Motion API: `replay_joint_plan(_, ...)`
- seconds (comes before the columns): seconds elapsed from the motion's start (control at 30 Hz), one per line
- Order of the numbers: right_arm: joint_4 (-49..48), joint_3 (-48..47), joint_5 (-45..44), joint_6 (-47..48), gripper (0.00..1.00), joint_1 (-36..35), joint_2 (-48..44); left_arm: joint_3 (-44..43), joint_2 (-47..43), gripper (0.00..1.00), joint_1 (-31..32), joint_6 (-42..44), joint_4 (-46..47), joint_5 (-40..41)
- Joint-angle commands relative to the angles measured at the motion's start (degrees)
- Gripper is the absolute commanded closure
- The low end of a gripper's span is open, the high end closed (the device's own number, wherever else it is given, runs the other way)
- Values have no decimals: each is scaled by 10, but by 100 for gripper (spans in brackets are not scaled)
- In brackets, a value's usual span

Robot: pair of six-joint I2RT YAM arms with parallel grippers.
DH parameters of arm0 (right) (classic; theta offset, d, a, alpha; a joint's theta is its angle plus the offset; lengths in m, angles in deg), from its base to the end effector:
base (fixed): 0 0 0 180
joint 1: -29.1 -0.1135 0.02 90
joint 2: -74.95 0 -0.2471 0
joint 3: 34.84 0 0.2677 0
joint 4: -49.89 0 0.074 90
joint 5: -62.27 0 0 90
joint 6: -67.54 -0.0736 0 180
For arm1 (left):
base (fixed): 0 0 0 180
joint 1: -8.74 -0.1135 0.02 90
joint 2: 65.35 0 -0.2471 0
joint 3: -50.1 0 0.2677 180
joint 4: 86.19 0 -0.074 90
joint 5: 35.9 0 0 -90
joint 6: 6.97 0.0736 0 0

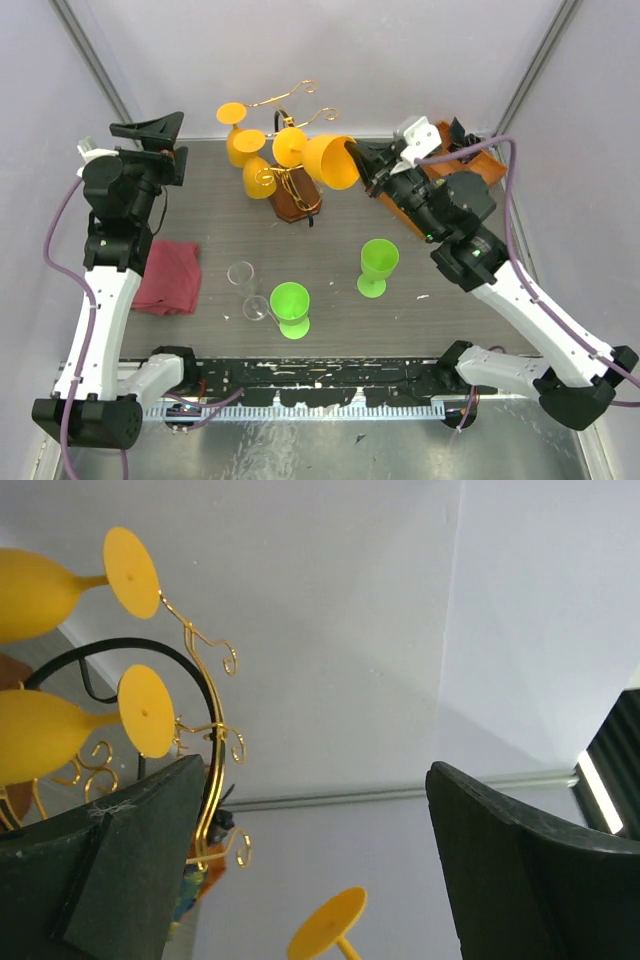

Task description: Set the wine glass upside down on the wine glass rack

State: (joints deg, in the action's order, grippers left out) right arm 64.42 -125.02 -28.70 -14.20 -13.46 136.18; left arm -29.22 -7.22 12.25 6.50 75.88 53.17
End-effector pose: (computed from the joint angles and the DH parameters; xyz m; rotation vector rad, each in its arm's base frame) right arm 0.2058 0.1873 0.4964 -0.5600 1.2128 0.4972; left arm 0.2859 -0.0187 0.4285 -0.9546 1.3130 -1.1151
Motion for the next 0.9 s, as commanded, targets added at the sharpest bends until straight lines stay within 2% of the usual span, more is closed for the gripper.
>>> replay_joint_plan(0.0,-300,96,-24,70,99,0,1,-6,-32,1,1,-120,-33,50)
replay_joint_plan(0.07,-356,109,-34,76,99,0,23,-2,-45,1,1,-131,-40,61)
replay_joint_plan(0.27,-435,84,-11,78,99,-12,102,19,-60,1,2,-176,-40,52)
replay_joint_plan(0.47,-474,38,-11,104,99,-38,178,40,-52,2,6,-191,-39,18)
replay_joint_plan(0.6,-492,12,3,105,99,-52,214,54,-46,7,8,-204,-17,0)
replay_joint_plan(0.87,-540,-6,12,132,99,-82,278,54,-39,12,9,-205,5,-20)
